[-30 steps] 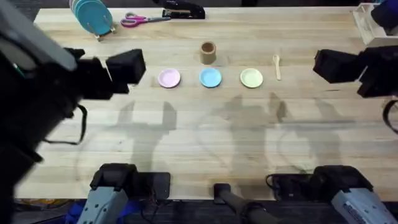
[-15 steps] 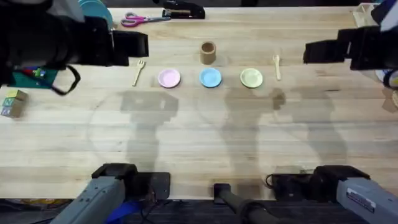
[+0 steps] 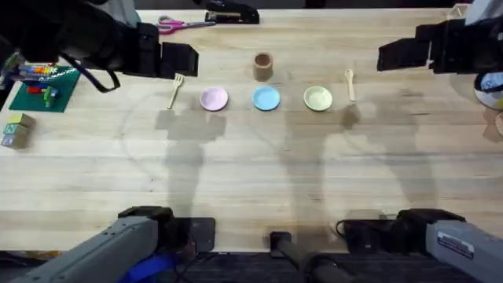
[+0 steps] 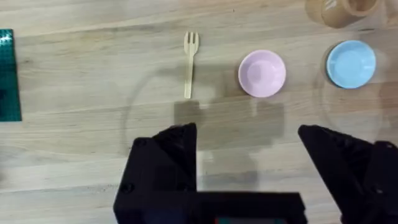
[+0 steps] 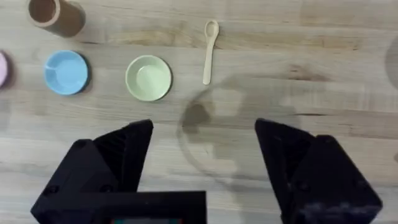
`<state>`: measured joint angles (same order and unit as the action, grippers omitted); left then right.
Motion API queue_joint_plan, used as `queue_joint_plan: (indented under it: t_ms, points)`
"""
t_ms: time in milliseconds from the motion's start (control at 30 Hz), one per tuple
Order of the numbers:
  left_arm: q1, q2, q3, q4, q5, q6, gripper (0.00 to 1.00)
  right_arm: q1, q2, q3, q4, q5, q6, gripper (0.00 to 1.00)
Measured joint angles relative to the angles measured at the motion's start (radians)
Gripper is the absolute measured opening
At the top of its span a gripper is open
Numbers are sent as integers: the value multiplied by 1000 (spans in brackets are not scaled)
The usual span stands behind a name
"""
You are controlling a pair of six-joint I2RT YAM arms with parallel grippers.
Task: Pick up a utensil and set it on the pink plate, then put the other utensil in the container.
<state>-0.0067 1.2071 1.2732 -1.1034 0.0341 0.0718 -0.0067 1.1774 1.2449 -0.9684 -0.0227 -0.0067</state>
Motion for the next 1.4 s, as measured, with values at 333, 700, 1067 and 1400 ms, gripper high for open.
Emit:
queue_joint_plan:
  t_ms: [333,700,1067,1400]
  points:
    - [0,32,0,38,0,34,993,0,0,0,0,0,0,998]
    - [91,87,8,99,40,188,992,0,0,0,0,0,0,998]
    - [134,364,149,66,80,251,993,0,0,1,0,0,0,998]
    - [134,583,195,76,73,255,994,0,0,2,0,0,0,998]
